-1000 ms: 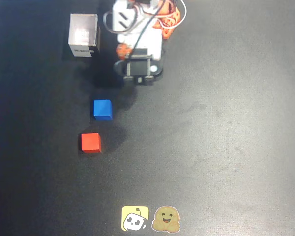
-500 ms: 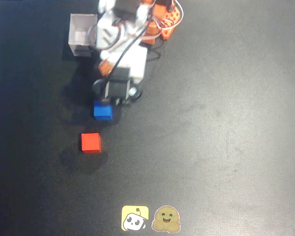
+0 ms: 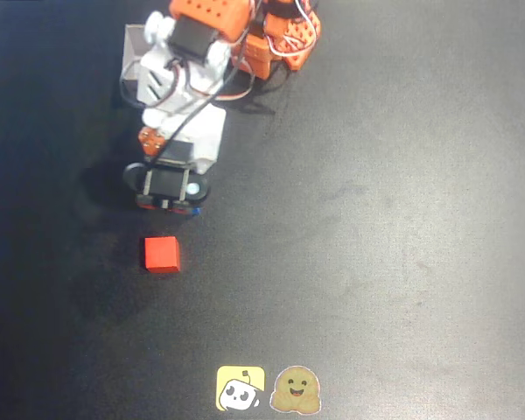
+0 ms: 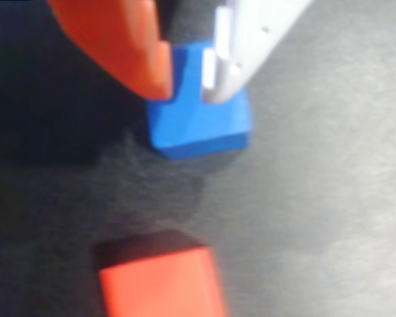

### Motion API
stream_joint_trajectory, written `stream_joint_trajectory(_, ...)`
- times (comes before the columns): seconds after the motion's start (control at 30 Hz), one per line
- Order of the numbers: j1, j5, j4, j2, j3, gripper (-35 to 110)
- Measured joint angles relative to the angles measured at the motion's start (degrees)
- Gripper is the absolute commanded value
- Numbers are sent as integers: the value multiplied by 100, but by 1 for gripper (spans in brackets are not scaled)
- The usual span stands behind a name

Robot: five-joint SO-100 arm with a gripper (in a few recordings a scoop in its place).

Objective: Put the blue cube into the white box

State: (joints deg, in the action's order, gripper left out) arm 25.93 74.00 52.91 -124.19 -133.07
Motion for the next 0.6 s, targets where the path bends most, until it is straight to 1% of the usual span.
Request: stream_joint_trajectory(0.6,-44,18,-158,413,0,5)
